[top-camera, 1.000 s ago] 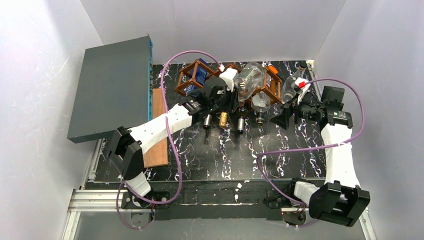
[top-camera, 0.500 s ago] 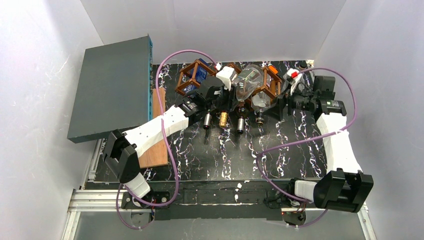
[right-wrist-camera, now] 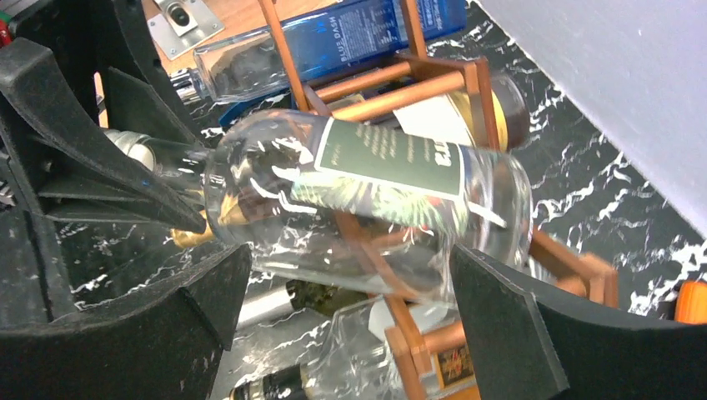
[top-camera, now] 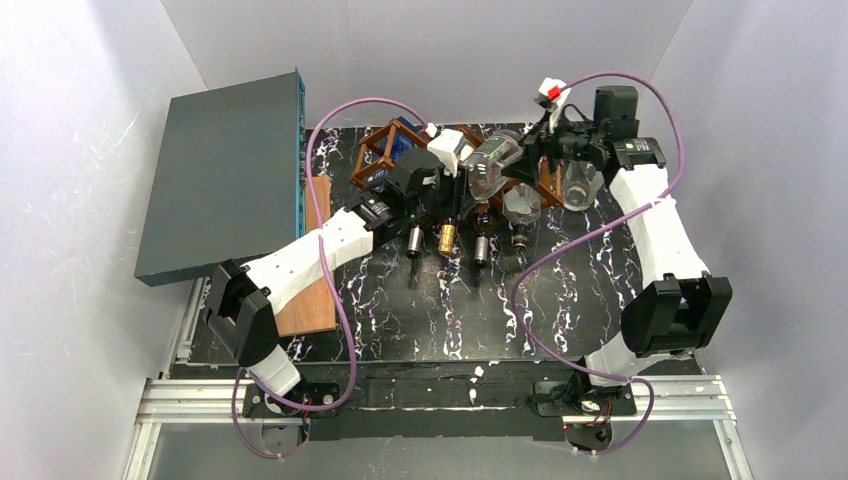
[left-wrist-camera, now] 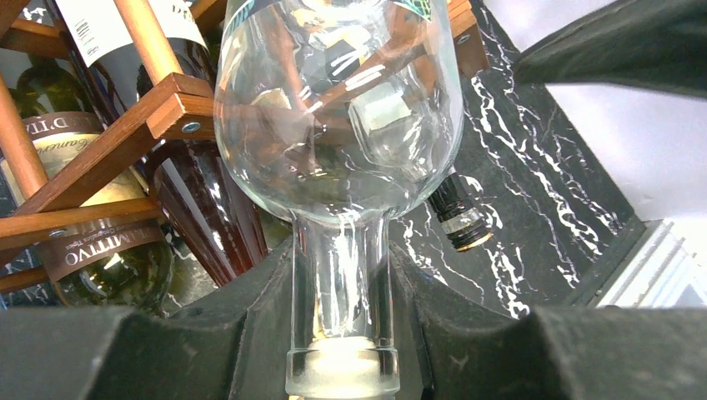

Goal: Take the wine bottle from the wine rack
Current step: Pick up the wine bottle from the wine rack.

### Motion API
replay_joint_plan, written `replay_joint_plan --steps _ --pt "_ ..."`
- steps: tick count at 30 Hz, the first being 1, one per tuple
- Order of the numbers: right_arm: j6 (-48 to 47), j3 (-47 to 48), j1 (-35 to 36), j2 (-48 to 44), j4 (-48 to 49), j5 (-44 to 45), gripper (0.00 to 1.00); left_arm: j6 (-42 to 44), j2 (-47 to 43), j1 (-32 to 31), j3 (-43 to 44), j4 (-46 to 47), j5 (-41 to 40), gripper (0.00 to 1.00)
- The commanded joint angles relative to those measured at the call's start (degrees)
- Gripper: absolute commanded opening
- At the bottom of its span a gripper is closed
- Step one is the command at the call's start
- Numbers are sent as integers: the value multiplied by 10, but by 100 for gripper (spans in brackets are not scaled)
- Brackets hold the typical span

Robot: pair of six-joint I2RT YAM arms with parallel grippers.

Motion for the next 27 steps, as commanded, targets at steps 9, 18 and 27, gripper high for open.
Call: replay_joint_plan --steps 9,18,27 --pt "-398 17 96 -2 -135 84 98 -79 -6 37 37 17 112 0" --pt "-484 11 115 24 -121 106 98 -143 27 42 51 1 169 0" --pt "-517 7 126 25 -125 109 98 -204 47 45 64 -7 221 0"
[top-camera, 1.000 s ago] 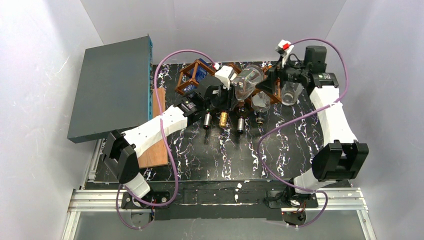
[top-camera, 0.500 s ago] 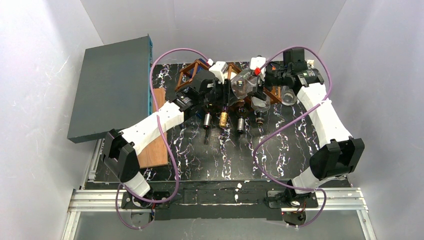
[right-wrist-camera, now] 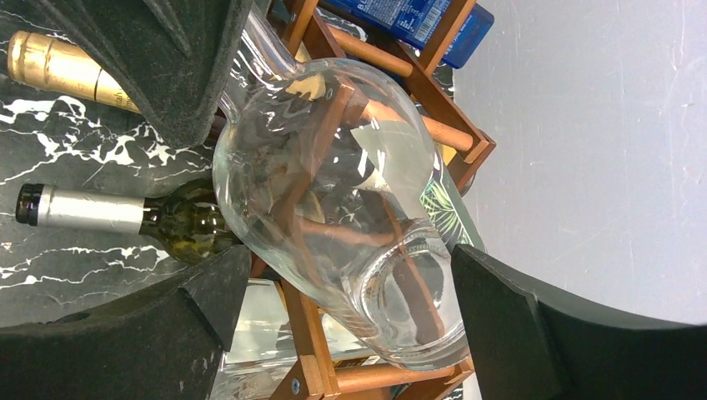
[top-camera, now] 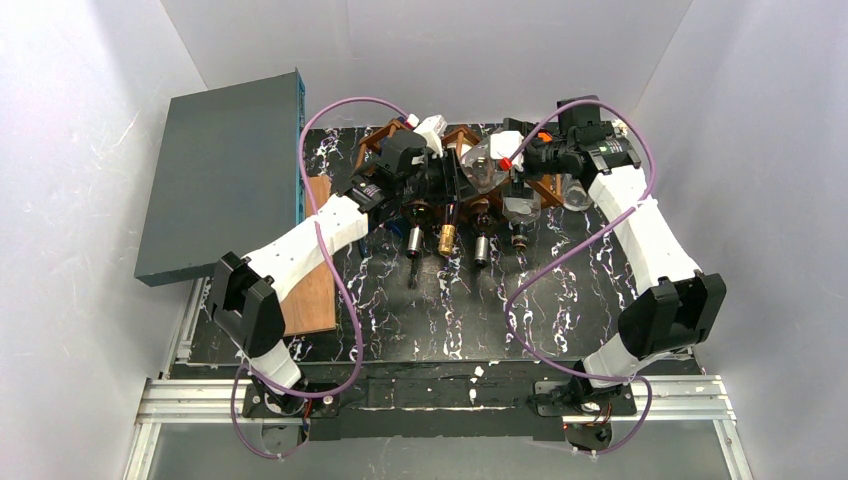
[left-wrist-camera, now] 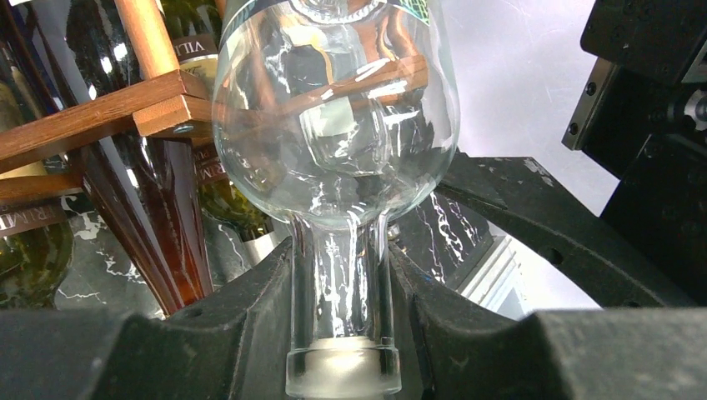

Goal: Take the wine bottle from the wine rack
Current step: Pick up the wine bottle from the wine rack.

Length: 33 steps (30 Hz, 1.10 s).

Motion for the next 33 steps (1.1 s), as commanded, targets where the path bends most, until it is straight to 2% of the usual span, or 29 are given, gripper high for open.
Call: replay_joint_plan --steps 1,6,8,9,10,12,13,14,15,16,17,20,26,33 --pt "-19 -16 17 10 -14 -7 98 -25 17 -7 16 16 83 0" --pt "33 5 13 -6 -15 -15 98 24 4 -7 7 -7 53 0" --pt "38 30 3 -14 -47 -64 98 98 -11 -7 13 -16 22 0" --pt "49 39 2 -15 -53 -79 99 134 -9 -3 43 -33 10 0" --pt "112 43 -15 -17 -19 -92 98 151 -4 1 71 -52 9 0" --pt "369 28 -82 -15 153 -131 98 164 0 7 87 -67 13 0" --pt "759 -39 -144 -5 439 -150 98 166 0 12 80 -66 25 0" --pt "859 -57 -147 5 479 -102 98 165 1 13 73 -60 33 0" --pt "927 -58 -147 20 478 -44 98 163 3 13 70 -56 36 0" --pt "963 -45 -146 36 463 -6 98 162 4 13 70 -54 38 0" --pt "986 -38 -145 48 448 36 98 162 7 13 74 -55 40 0" --pt "1016 -25 -145 65 429 69 98 163 8 13 77 -56 41 0" --pt "1063 -24 -142 101 443 40 98 162 8 12 76 -53 42 0" --pt "1080 -49 -130 91 468 -12 96 161 9 13 78 -48 39 0"
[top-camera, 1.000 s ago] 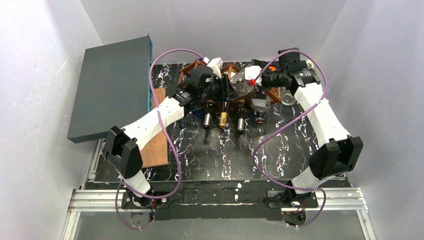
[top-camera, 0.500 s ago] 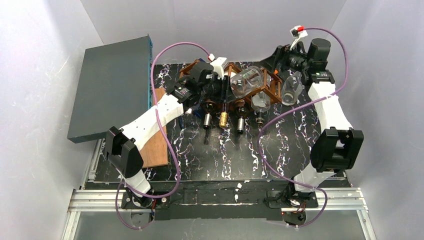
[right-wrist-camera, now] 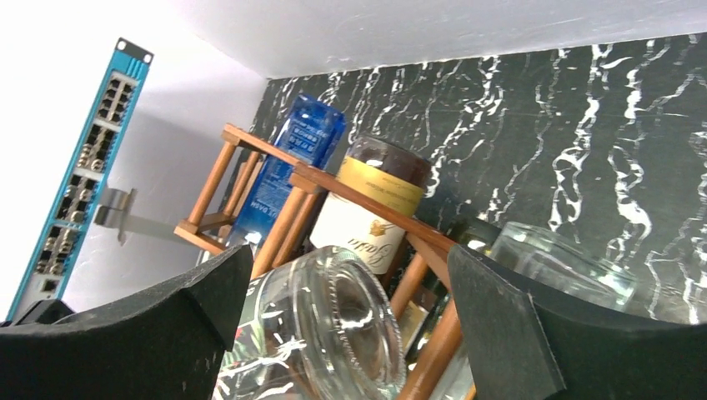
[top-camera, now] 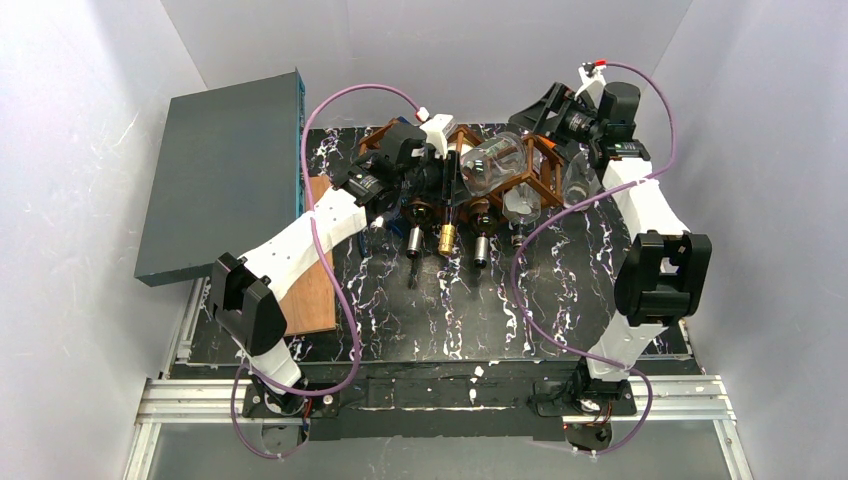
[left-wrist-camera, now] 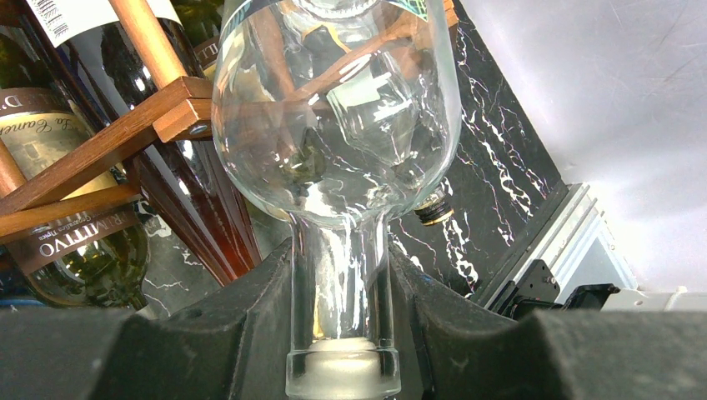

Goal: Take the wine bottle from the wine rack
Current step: Pick up the wine bottle from the wine rack.

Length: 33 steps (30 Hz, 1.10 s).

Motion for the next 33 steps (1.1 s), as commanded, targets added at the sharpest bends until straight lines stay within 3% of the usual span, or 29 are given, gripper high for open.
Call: replay_joint_plan --steps 1,10,22,33 --pt "26 -3 18 -20 42 -44 95 22 2 2 25 44 23 0" --pt "31 -31 27 -47 13 -60 90 19 4 3 30 52 15 0" --pt "62 18 38 -63 3 -108 63 18 33 2 106 36 15 0" --pt "91 12 60 -91 29 -131 60 23 2 3 113 18 22 0"
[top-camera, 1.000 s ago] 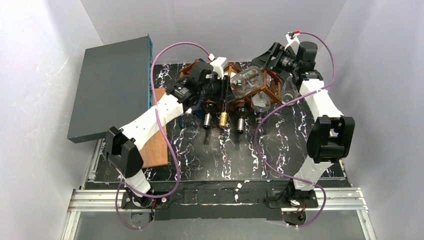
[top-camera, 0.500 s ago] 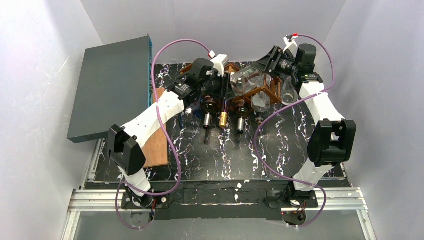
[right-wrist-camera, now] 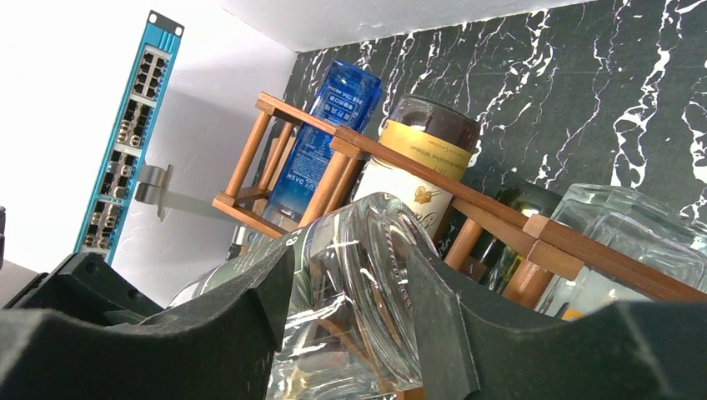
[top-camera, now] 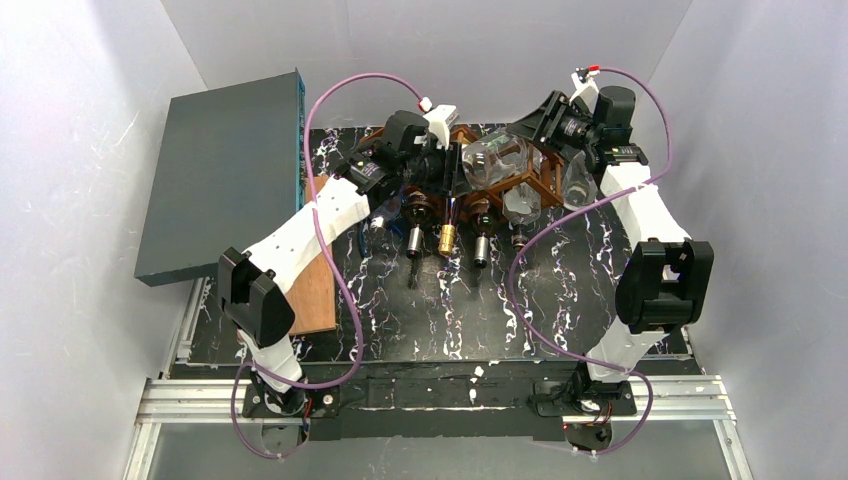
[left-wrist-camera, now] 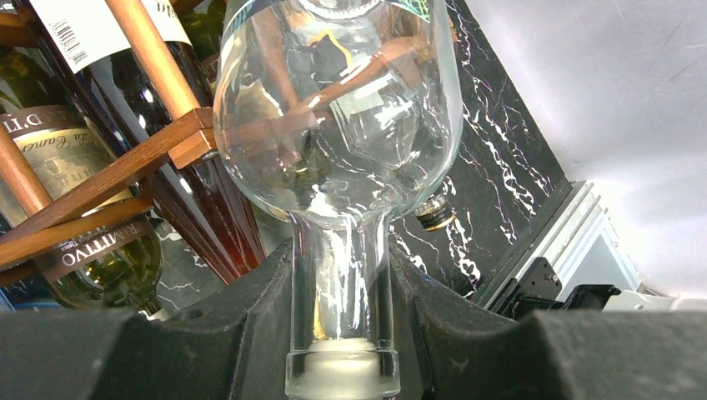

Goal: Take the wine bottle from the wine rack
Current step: Pick up the wine bottle from the wine rack.

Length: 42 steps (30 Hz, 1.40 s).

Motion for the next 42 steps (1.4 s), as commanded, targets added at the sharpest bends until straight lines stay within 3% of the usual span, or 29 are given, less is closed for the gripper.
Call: replay_joint_plan --steps 1,19,42 --pt "57 32 41 -65 44 -101 60 8 -38 -2 34 73 15 0" --pt "102 -69 92 -155 69 -113 61 -19 -128 -20 -21 71 10 0" --pt "53 -230 175 -272 3 -145 62 -62 -264 -105 -176 64 -75 0"
